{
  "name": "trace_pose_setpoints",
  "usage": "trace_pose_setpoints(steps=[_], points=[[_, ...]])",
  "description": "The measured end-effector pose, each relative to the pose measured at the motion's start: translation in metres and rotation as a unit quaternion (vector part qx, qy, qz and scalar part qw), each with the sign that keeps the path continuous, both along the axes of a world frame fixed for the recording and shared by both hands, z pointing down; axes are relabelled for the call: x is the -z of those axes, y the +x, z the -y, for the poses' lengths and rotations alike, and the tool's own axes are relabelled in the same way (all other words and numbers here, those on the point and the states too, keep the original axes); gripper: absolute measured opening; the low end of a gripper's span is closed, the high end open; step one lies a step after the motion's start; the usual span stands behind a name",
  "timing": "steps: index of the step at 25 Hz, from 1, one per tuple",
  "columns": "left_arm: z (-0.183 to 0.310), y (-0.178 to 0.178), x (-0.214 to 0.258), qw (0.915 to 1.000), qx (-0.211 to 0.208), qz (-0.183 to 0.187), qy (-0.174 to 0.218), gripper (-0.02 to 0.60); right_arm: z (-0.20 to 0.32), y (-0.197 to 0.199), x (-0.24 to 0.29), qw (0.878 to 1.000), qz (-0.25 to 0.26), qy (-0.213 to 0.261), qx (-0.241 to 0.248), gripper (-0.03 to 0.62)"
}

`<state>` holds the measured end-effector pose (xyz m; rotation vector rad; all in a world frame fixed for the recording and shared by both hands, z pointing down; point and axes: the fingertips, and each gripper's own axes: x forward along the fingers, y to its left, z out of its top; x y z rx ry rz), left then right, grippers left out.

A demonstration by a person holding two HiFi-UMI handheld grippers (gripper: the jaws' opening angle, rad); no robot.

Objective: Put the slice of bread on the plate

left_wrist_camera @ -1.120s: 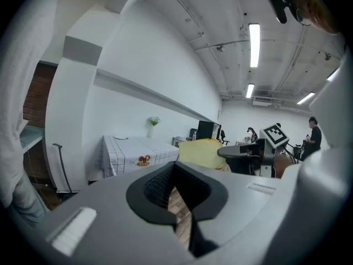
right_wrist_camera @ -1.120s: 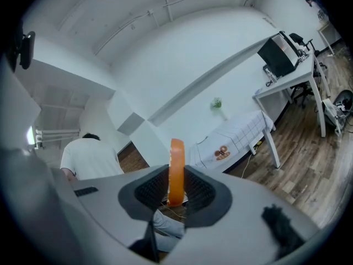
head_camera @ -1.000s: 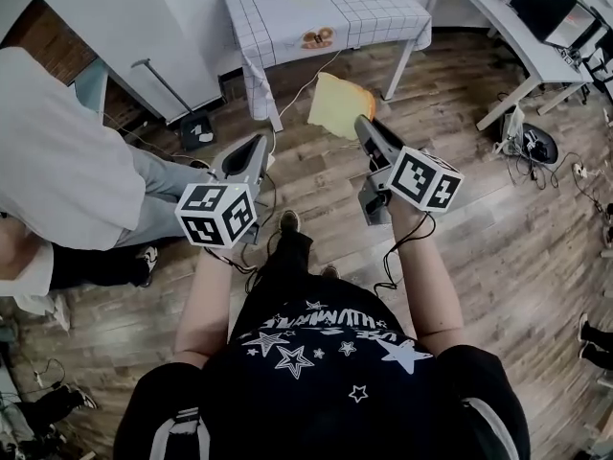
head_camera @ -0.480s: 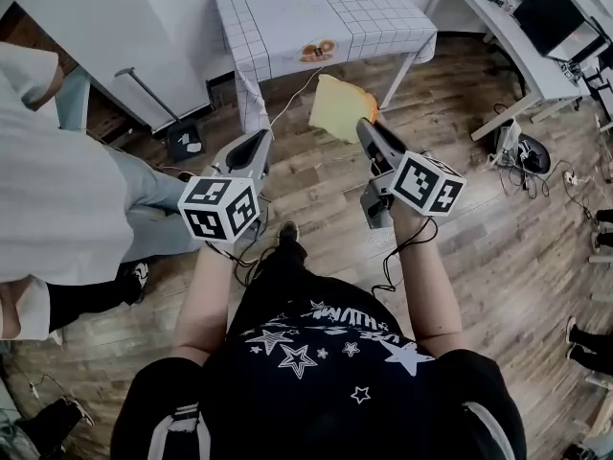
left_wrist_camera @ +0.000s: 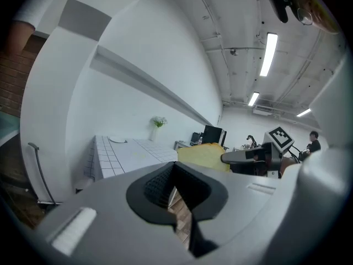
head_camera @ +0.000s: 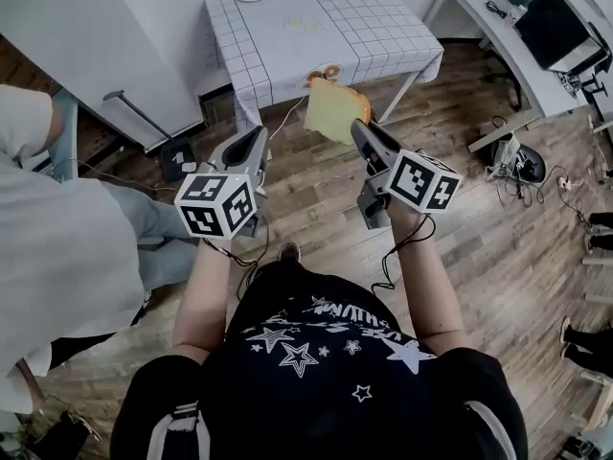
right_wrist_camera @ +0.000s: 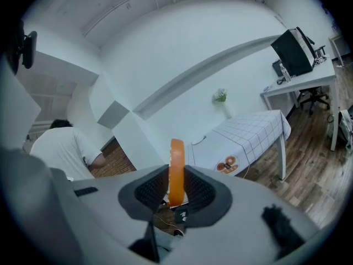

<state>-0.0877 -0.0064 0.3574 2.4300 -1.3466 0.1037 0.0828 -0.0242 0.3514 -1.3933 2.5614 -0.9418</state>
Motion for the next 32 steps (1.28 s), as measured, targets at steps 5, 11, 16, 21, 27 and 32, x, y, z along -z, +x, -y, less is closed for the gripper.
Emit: trace_pose_setpoints(steps=[5, 11, 16, 21, 27, 32], points=[[0.041, -0.021, -0.006, 0.9999, -0.007, -0.003, -0.008, 0.008, 0.041, -0.022, -0.007, 1.0, -0.001, -0.013, -0.008, 0.092], [0.09, -0.054, -0.023, 0.9994, 0.01, -0.021, -0.026, 0.008, 0.074, -0.042, -0.02, 0.999, -0.025, -0.023, -0.015, 0.092], [0.119, -0.064, -0.036, 0.9987, 0.018, -0.031, -0.036, 0.008, 0.095, -0.036, -0.033, 0.998, -0.032, -0.038, -0.024, 0.092], [0.136, -0.06, -0.041, 0.9991, 0.022, -0.025, -0.027, 0.008, 0.127, -0.03, -0.045, 0.999, -0.022, -0.039, -0.019, 0.092], [0.168, -0.06, -0.034, 0.9981, 0.057, -0.009, -0.021, 0.009, 0.184, -0.037, -0.043, 0.999, 0.01, -0.034, 0.023, 0.092], [0.202, -0.046, -0.032, 0.9954, 0.094, 0.003, -0.021, 0.009, 0.233, -0.025, -0.042, 0.997, 0.024, -0.038, 0.056, 0.092]])
